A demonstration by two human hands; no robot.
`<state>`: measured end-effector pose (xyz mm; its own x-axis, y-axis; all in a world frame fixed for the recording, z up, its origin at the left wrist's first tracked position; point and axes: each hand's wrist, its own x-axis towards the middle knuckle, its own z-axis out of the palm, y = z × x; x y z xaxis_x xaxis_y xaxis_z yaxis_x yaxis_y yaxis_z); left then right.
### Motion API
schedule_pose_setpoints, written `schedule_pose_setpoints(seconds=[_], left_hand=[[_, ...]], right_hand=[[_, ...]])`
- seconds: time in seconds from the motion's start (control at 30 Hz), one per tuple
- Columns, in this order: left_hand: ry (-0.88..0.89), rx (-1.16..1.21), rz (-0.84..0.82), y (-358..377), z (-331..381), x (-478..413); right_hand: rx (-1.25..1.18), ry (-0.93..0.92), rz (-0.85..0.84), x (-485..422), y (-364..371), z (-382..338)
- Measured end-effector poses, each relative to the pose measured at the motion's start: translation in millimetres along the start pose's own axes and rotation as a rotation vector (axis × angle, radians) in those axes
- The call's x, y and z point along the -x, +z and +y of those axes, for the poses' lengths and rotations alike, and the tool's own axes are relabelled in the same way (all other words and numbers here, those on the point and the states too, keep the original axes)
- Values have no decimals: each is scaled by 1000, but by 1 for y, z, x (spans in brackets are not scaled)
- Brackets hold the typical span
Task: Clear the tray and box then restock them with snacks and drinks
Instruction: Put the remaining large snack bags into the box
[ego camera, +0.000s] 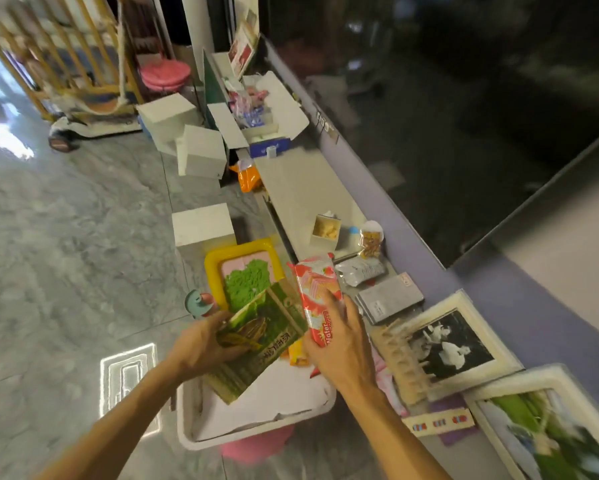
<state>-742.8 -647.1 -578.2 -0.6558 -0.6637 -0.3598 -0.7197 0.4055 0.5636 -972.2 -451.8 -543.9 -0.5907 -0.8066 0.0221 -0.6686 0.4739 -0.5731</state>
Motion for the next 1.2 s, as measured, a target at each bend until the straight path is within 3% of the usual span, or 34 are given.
schedule_pose_setpoints(seconds=[0.27, 0.57, 0.97, 1.2], left_hand=[[185, 119, 136, -122, 106, 67], [548, 112, 45, -163, 229, 99], [931, 86, -255, -49, 410, 210], [989, 90, -383, 47, 473, 317]], right_hand=[[-54, -7, 199, 21, -146, -64], [28, 196, 534, 120, -260, -97], [179, 651, 858, 369, -344, -66], [316, 822, 867, 522, -377, -24]])
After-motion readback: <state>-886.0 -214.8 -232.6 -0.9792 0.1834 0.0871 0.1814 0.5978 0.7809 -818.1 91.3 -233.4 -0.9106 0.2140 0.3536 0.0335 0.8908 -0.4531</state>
